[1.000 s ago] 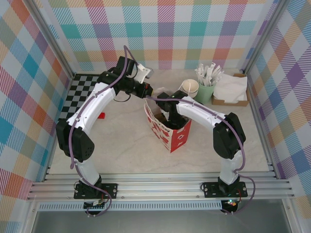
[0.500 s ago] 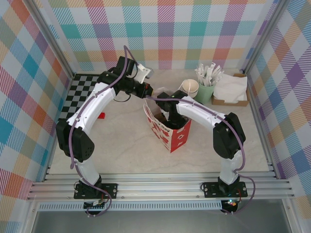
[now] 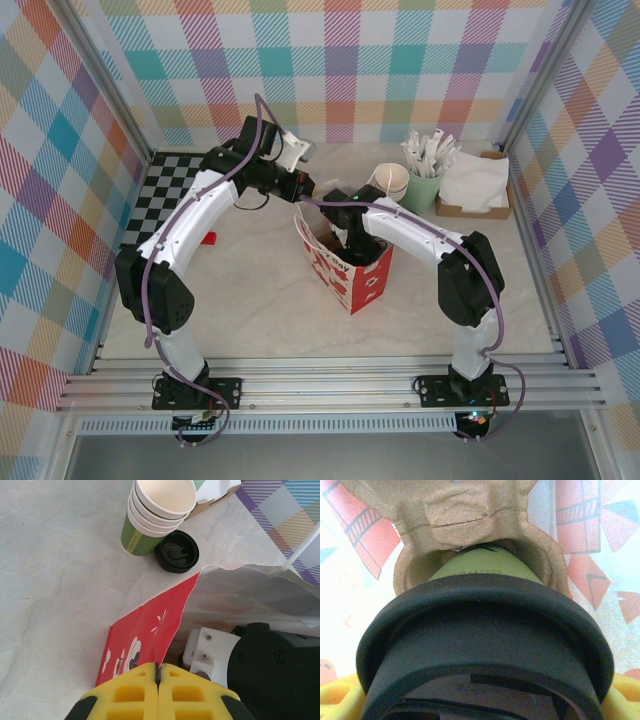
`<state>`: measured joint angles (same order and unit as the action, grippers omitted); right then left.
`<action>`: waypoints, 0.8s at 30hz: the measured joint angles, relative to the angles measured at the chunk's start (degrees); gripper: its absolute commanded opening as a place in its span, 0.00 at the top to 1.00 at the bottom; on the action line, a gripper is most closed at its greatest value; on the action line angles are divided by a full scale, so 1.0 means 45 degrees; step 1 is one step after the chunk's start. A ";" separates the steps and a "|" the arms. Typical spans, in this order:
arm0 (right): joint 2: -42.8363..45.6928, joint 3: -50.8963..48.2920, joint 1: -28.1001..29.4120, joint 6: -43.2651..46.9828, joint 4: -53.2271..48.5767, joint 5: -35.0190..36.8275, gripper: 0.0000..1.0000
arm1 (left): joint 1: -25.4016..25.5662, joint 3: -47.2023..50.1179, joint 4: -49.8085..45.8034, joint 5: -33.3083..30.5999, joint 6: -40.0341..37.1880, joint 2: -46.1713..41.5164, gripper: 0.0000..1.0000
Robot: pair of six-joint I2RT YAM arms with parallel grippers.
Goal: Pack the takeout coffee
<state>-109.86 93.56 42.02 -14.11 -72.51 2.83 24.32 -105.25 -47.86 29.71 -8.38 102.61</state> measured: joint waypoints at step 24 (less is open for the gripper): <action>-0.0058 0.0296 -0.0068 -0.0049 -0.0131 -0.0029 0.30 | 0.0000 0.0000 0.0000 0.0199 -0.0049 0.0000 1.00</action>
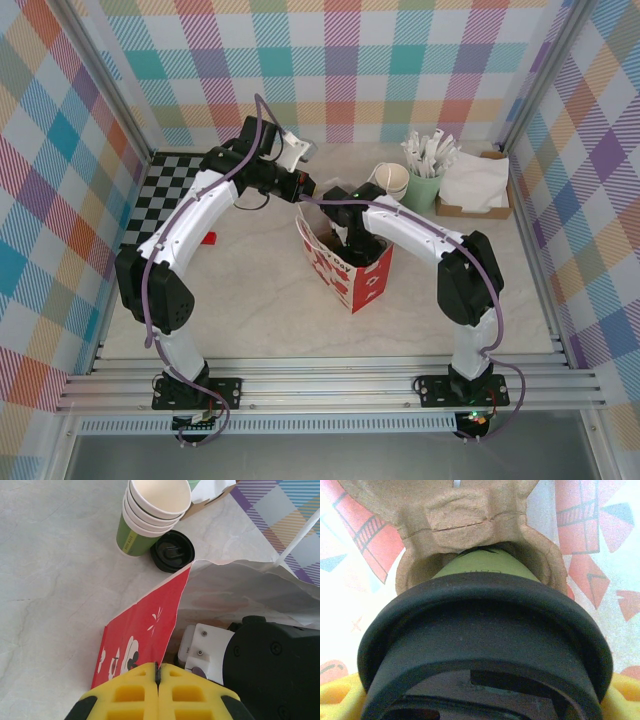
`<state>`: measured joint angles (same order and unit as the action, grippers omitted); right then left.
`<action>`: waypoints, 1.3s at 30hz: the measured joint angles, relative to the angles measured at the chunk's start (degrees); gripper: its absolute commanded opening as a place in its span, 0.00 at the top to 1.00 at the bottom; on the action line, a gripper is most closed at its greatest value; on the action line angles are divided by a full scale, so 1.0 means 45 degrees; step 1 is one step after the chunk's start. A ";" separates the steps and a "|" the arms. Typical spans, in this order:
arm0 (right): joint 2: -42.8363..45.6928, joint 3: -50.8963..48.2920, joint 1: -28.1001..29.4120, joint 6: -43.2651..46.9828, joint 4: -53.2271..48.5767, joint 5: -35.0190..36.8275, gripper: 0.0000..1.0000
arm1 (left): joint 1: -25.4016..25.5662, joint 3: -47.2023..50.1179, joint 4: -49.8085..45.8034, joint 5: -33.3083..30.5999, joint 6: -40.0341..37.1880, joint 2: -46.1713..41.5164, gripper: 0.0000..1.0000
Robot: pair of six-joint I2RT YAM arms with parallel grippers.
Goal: Pack the takeout coffee
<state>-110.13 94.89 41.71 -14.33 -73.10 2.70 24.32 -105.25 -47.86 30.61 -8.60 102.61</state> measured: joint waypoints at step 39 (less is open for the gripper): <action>0.0005 0.1273 -0.0024 -0.0287 -0.0364 0.0539 0.00 | 0.0000 0.0000 -0.0044 0.0243 0.0000 0.0000 1.00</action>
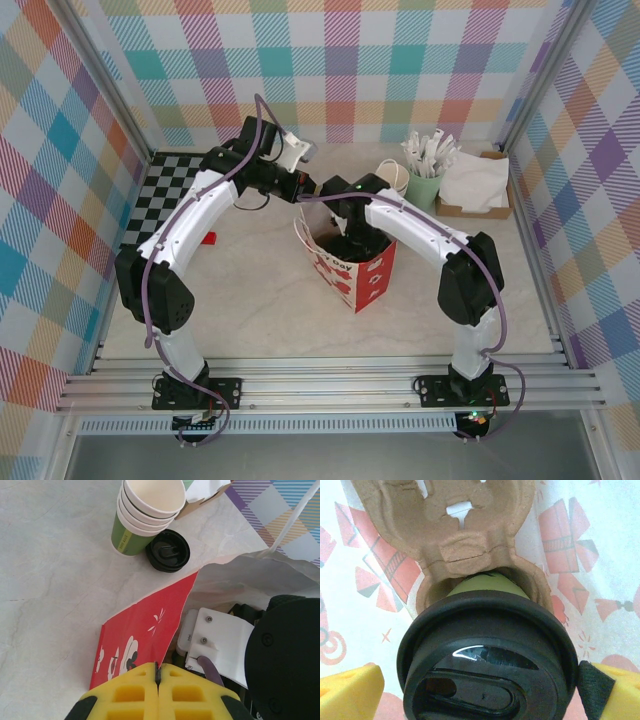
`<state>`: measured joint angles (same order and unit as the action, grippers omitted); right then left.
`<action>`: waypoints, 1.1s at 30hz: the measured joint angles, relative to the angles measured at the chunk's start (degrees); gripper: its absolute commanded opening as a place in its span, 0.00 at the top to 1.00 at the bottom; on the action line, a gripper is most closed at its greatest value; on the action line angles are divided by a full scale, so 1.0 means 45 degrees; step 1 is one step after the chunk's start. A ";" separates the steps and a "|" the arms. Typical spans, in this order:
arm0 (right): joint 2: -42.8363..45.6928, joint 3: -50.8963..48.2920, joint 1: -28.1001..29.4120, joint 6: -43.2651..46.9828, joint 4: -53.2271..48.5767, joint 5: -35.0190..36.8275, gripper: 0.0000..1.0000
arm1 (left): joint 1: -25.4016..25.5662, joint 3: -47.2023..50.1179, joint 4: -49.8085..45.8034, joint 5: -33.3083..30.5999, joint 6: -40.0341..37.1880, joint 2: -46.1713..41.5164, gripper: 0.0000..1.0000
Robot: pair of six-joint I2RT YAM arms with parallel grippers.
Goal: Pack the takeout coffee
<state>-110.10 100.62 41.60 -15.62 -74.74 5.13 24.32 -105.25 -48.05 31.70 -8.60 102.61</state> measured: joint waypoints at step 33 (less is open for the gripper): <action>0.2909 0.0364 0.0000 0.1141 0.1904 0.0855 0.00 | 0.0010 -0.0243 -0.0393 -0.0486 0.0194 0.0175 1.00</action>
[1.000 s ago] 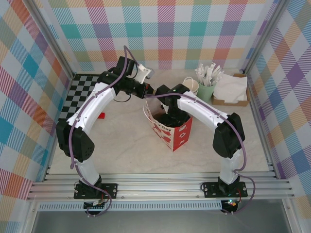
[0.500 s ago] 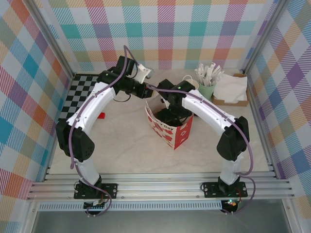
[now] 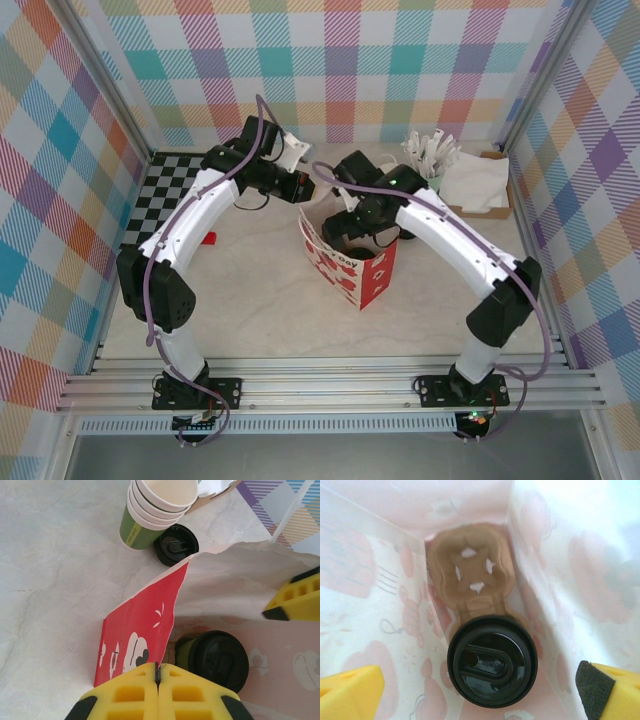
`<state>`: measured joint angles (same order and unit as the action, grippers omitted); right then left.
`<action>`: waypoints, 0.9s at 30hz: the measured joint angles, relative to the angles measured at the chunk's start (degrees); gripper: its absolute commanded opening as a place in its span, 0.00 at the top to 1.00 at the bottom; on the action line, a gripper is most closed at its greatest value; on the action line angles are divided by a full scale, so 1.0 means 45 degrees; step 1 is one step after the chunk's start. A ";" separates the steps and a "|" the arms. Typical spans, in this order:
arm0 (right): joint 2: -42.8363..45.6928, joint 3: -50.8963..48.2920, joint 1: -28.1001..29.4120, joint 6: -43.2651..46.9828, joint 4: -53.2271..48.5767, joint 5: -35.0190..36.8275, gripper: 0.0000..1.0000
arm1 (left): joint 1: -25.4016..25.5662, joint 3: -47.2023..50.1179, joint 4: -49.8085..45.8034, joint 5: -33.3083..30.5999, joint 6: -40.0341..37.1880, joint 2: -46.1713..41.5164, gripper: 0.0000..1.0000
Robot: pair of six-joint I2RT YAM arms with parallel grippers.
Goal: Pack the takeout coffee
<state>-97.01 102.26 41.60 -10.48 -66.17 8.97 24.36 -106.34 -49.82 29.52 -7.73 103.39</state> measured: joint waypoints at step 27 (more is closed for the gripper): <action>0.9117 -0.5950 -0.1656 -0.2443 0.5610 0.3211 0.00 | 0.0000 0.1438 0.0597 -0.2613 0.3138 -0.1205 1.00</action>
<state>-55.99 75.48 34.15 -21.47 -40.93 23.42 24.36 -99.88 -47.13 17.76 6.39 97.97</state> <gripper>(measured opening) 0.998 0.037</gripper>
